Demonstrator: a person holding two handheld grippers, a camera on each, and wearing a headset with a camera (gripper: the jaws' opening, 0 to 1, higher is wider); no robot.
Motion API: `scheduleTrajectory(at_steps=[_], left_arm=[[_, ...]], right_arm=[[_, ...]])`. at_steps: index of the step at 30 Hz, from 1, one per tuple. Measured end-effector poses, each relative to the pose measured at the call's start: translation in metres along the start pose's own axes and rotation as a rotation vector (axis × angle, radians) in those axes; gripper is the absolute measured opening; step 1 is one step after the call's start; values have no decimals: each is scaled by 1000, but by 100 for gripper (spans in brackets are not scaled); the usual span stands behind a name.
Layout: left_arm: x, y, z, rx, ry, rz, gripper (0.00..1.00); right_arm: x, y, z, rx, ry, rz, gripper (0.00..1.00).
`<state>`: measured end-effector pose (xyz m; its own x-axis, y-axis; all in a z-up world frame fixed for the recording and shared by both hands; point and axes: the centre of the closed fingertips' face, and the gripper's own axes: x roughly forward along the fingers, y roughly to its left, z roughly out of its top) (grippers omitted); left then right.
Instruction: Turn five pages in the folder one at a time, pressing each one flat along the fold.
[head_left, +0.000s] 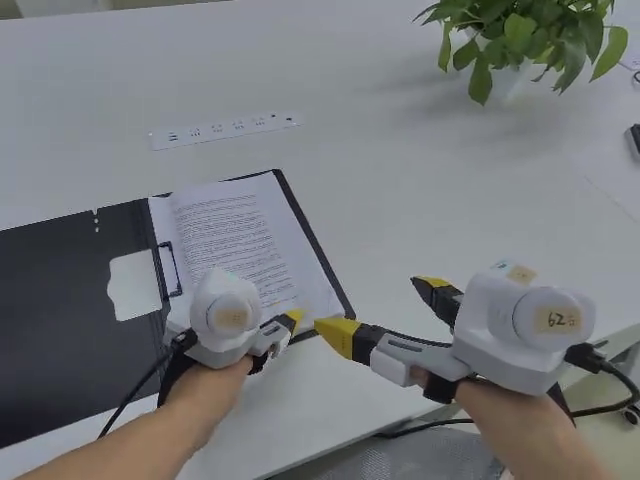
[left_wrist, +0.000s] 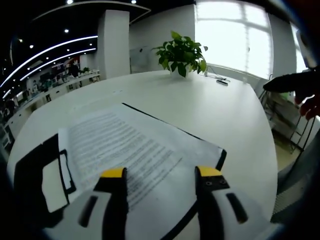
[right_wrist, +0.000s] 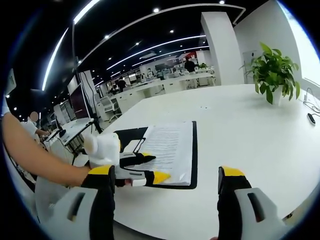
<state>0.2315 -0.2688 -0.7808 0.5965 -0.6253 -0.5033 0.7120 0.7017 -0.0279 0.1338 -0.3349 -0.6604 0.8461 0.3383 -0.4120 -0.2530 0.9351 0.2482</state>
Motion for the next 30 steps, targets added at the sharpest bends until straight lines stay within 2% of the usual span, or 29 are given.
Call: scheduleTrajectory(at_steps=[6, 9, 13, 16, 19, 25, 30], left_arm=[[1, 2, 1, -3, -32, 12, 47], [2, 6, 1, 0, -36, 16, 40], [2, 6, 1, 11, -36, 14, 39], [1, 3, 3, 26, -43, 9, 28], [1, 3, 3, 22, -47, 8, 24], [0, 4, 2, 16, -49, 13, 20], [1, 7, 2, -16, -52, 34, 13]], right_arm=[[0, -2, -1, 2, 3, -4, 84], [1, -2, -1, 1, 6, -4, 84], [3, -1, -1, 0, 8, 0, 84], [5, -2, -1, -8, 13, 1, 84], [5, -2, 1, -4, 9, 2, 84], [14, 1, -2, -21, 30, 18, 83], [25, 1, -3, -23, 46, 31, 81]])
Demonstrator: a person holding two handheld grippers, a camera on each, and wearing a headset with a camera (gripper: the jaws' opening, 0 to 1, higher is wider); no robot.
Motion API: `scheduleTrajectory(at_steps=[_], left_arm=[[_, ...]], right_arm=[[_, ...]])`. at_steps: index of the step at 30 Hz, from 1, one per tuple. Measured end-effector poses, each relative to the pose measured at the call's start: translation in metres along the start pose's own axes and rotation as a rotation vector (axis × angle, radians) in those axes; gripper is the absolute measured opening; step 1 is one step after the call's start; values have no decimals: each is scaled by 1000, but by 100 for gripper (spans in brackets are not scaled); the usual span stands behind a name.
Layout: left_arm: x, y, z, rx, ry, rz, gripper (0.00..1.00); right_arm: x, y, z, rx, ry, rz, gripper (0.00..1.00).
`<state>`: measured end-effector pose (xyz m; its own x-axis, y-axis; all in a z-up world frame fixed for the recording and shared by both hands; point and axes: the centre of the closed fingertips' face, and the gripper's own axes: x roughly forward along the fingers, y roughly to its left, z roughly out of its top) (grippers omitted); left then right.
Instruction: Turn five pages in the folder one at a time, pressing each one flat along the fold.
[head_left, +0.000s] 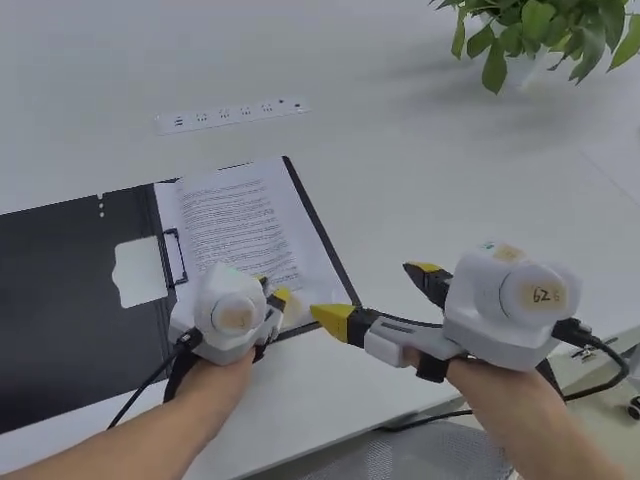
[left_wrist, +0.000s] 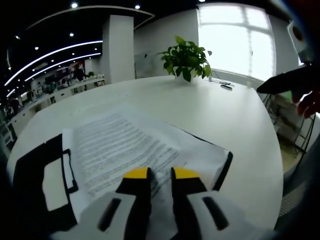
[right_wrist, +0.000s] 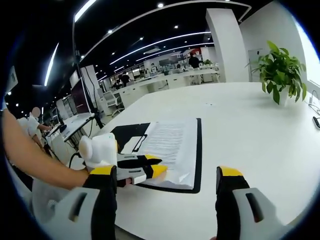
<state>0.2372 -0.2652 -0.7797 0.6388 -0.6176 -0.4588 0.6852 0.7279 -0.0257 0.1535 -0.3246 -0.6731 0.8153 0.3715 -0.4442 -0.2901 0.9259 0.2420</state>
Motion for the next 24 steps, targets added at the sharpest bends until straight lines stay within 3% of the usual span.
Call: scheduleTrajectory(at_steps=[3, 6, 13, 18, 24], left_arm=[[0, 4, 0, -5, 0, 10, 10], [0, 7, -1, -46, 4, 22, 6], [2, 9, 0, -48, 0, 29, 5], [2, 9, 0, -63, 1, 28, 5], [2, 10, 0, -68, 2, 29, 5]], right_arm=[[12, 0, -7, -3, 38, 8, 78], [23, 2, -9, 5, 49, 24, 75], [51, 5, -19, 42, 94, 43, 63], [68, -3, -34, 117, 154, 18, 49], [80, -16, -50, 156, 197, -22, 40]])
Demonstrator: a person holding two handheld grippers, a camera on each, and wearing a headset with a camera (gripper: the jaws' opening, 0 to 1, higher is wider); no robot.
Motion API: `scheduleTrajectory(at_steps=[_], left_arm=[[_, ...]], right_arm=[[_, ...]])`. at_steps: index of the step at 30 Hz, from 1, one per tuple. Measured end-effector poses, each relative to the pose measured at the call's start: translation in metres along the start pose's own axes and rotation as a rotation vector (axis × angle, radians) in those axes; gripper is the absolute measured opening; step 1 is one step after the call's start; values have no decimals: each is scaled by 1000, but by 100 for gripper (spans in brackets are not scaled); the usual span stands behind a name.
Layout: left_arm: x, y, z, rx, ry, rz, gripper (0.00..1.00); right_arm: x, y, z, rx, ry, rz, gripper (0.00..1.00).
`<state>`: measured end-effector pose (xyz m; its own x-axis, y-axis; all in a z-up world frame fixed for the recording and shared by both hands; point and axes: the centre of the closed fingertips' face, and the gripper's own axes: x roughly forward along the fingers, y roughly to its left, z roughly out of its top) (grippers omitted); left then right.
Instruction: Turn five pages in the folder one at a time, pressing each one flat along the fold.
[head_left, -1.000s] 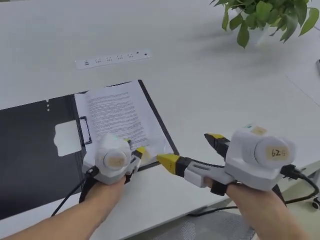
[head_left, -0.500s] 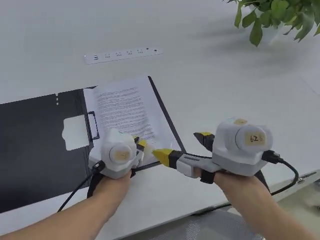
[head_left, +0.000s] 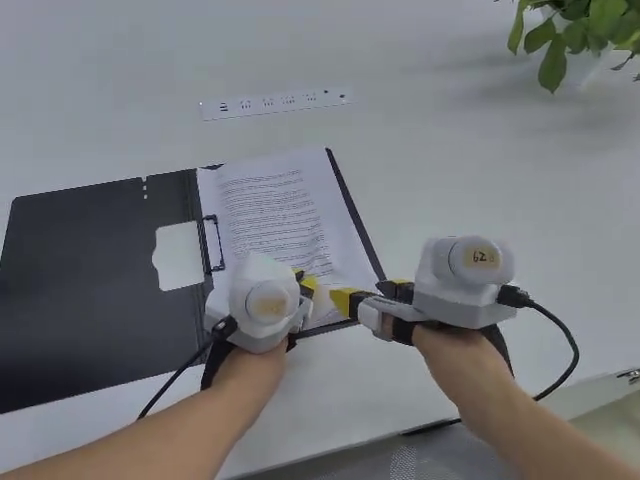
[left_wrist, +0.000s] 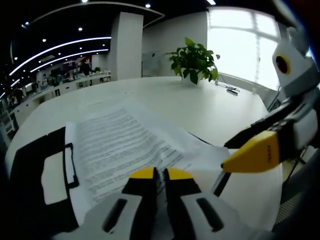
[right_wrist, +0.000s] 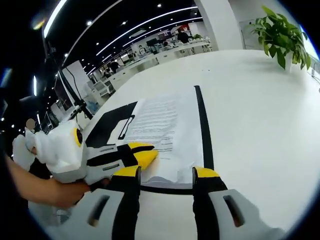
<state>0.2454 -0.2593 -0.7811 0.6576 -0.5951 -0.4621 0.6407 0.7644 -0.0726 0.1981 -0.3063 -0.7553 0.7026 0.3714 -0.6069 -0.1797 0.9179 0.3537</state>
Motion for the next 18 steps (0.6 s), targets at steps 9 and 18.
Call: scheduleTrajectory(at_steps=[9, 18], left_arm=[[1, 0, 1, 0, 1, 0, 5], [1, 0, 1, -3, 0, 0, 5]], right_arm=[[8, -13, -5, 107, 11, -24, 24], [10, -21, -6, 125, 16, -49, 9]])
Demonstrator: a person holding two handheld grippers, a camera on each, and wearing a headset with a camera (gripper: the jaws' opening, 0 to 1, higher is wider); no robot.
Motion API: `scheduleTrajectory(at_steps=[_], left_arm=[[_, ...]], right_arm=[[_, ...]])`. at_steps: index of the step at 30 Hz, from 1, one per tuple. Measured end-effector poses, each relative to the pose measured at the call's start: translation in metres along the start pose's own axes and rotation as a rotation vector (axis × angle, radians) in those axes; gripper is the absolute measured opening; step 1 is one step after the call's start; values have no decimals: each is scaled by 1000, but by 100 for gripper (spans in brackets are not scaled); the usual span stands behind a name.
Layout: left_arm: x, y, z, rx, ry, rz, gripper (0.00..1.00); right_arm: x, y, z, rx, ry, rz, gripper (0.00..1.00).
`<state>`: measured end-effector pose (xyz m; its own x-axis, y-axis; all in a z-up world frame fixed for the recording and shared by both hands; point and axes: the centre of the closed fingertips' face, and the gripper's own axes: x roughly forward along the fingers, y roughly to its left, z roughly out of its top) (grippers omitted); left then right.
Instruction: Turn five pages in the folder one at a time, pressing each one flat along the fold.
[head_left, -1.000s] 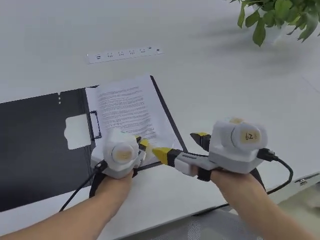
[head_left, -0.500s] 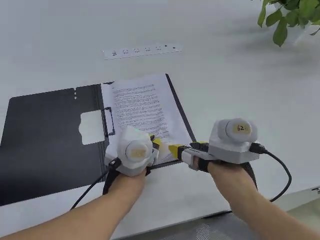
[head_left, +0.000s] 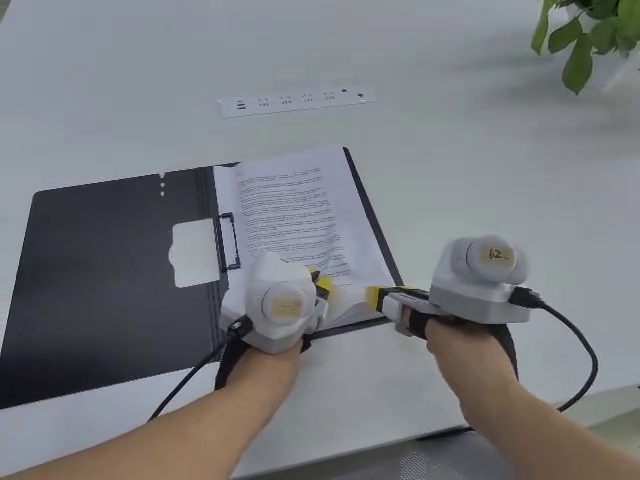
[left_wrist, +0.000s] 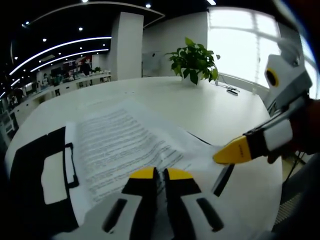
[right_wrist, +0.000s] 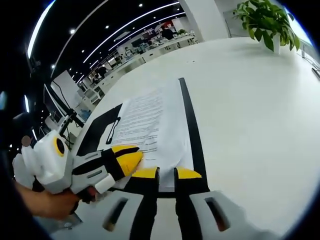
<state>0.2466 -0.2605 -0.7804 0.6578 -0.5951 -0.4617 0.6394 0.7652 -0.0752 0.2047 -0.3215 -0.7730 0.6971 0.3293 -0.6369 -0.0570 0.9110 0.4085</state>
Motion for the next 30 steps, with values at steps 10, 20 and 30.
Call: scheduleTrajectory(at_steps=[10, 20, 30], left_arm=[[-1, 0, 0, -10, 1, -1, 5], [-5, -1, 3, -68, 8, -41, 10], [-36, 12, 18, -86, -16, -41, 17]], right_arm=[[-2, -1, 0, 6, -18, -9, 0], [-6, 7, 10, 22, -56, 20, 0], [-22, 34, 29, 58, -134, 94, 0]])
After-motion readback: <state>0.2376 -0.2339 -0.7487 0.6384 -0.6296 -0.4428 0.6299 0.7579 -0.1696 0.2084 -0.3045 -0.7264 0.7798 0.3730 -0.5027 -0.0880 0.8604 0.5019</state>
